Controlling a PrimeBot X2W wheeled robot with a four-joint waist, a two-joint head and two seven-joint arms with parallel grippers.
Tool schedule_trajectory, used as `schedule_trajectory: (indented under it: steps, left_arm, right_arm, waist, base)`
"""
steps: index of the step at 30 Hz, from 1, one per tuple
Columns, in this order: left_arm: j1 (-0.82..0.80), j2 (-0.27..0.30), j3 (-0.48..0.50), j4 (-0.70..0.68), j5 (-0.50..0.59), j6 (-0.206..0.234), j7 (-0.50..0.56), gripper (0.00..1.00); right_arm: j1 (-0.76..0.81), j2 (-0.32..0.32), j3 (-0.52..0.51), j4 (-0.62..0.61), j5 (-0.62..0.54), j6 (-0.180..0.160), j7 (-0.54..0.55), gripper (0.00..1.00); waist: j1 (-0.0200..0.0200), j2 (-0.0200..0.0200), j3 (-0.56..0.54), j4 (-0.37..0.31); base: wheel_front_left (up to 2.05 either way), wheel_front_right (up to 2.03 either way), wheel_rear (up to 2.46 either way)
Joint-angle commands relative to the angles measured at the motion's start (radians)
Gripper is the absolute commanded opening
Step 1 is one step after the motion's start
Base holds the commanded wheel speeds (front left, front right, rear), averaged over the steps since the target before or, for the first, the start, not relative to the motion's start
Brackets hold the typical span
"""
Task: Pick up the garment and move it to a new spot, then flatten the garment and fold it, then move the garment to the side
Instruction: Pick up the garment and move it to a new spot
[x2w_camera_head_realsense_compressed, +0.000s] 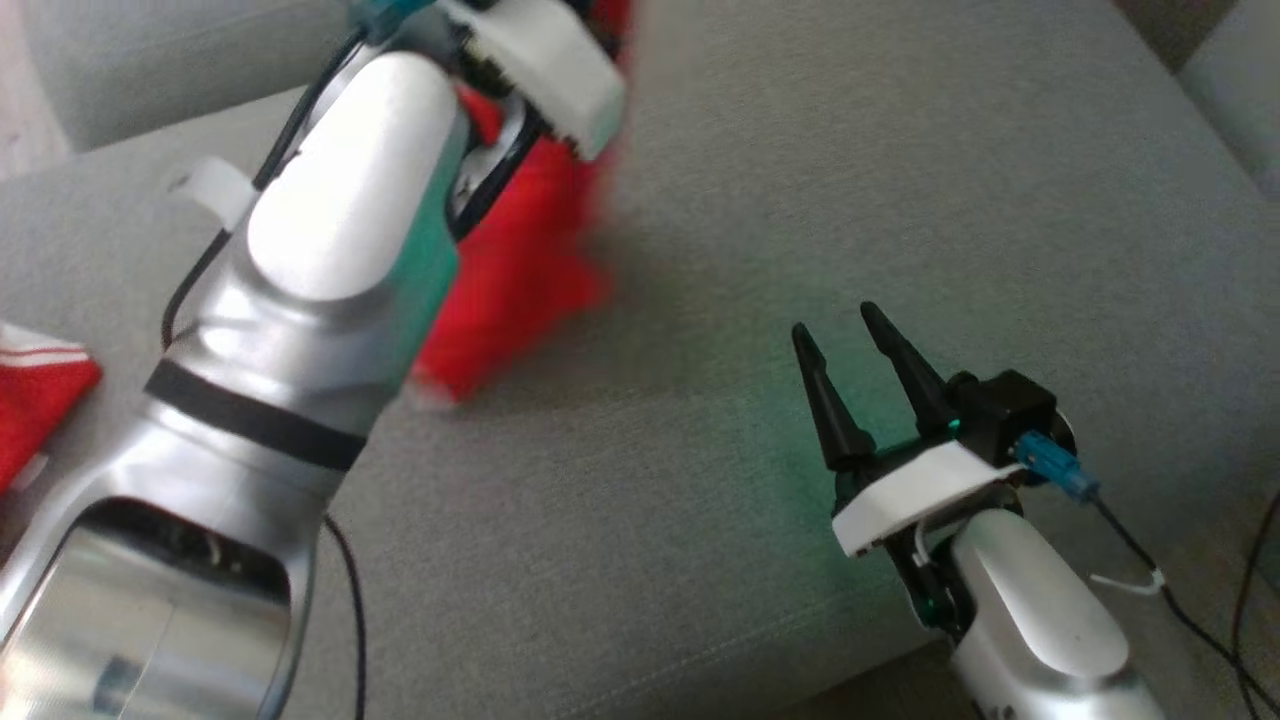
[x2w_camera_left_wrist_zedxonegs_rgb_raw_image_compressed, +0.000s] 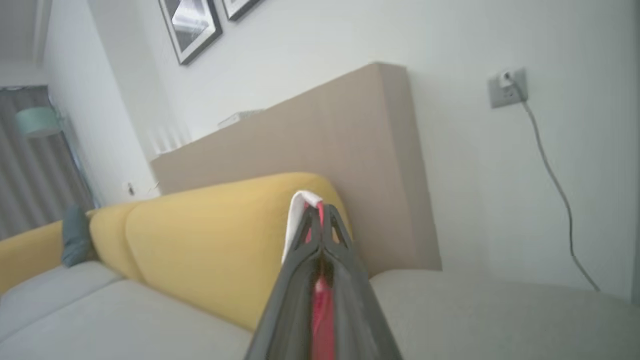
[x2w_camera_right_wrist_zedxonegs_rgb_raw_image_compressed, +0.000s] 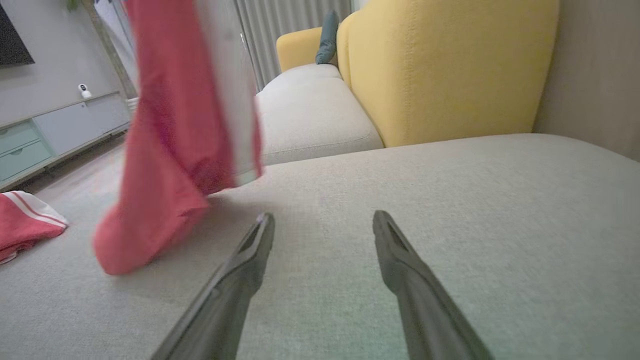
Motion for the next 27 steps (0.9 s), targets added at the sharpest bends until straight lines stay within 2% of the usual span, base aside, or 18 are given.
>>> schedule_trajectory:
  steps: [1, 4, 8, 11, 16, 21, 27]
  left_arm:
    - [-0.067, 0.025, 0.035, -0.056, -0.009, 0.001, -0.007, 0.0]
    - [-0.057, 0.023, 0.045, -0.097, -0.012, 0.001, -0.007, 0.0]
    - [0.038, 0.061, 0.076, -0.139, -0.019, 0.013, -0.008, 0.0]
    - [0.167, 0.097, 0.114, -0.17, -0.032, 0.032, -0.008, 0.0]
    - [0.451, 0.137, 0.202, -0.2, -0.054, 0.091, -0.008, 0.0]
    - [0.697, 0.123, 0.318, -0.207, -0.064, 0.132, -0.008, 0.0]
    - [0.875, 0.074, 0.477, -0.217, -0.034, 0.168, -0.008, 0.0]
  right_arm:
    - [-0.01, 0.018, 0.006, -0.03, 0.002, 0.007, -0.011, 1.0]
    - [-0.003, 0.018, -0.011, -0.03, -0.003, 0.007, -0.011, 1.0]
    - [0.002, 0.018, -0.035, -0.036, -0.017, 0.007, -0.011, 1.0]
    - [0.011, 0.018, -0.053, -0.035, -0.035, 0.007, -0.011, 1.0]
    - [0.026, 0.018, -0.065, -0.025, -0.061, 0.007, -0.011, 1.0]
    - [0.033, 0.016, -0.068, -0.018, -0.073, 0.007, -0.011, 1.0]
    - [0.047, 0.008, -0.067, -0.005, -0.074, 0.007, -0.011, 1.0]
  waist:
    - [0.0, 0.0, -0.014, -0.007]
    - [0.0, 0.0, -0.017, 0.008]
    - [0.0, 0.0, -0.021, 0.059]
    - [0.0, 0.0, -0.027, 0.109]
    - [0.0, 0.0, -0.037, 0.179]
    - [0.0, 0.0, -0.047, 0.214]
    - [0.0, 0.0, -0.073, 0.231]
  base:
    - [0.0, 0.0, 0.0]
    - [0.0, 0.0, 0.0]
    - [0.0, 0.0, 0.0]
    - [0.0, 0.0, 0.0]
    - [0.0, 0.0, 0.0]
    - [0.0, 0.0, 0.0]
    - [0.0, 0.0, 0.0]
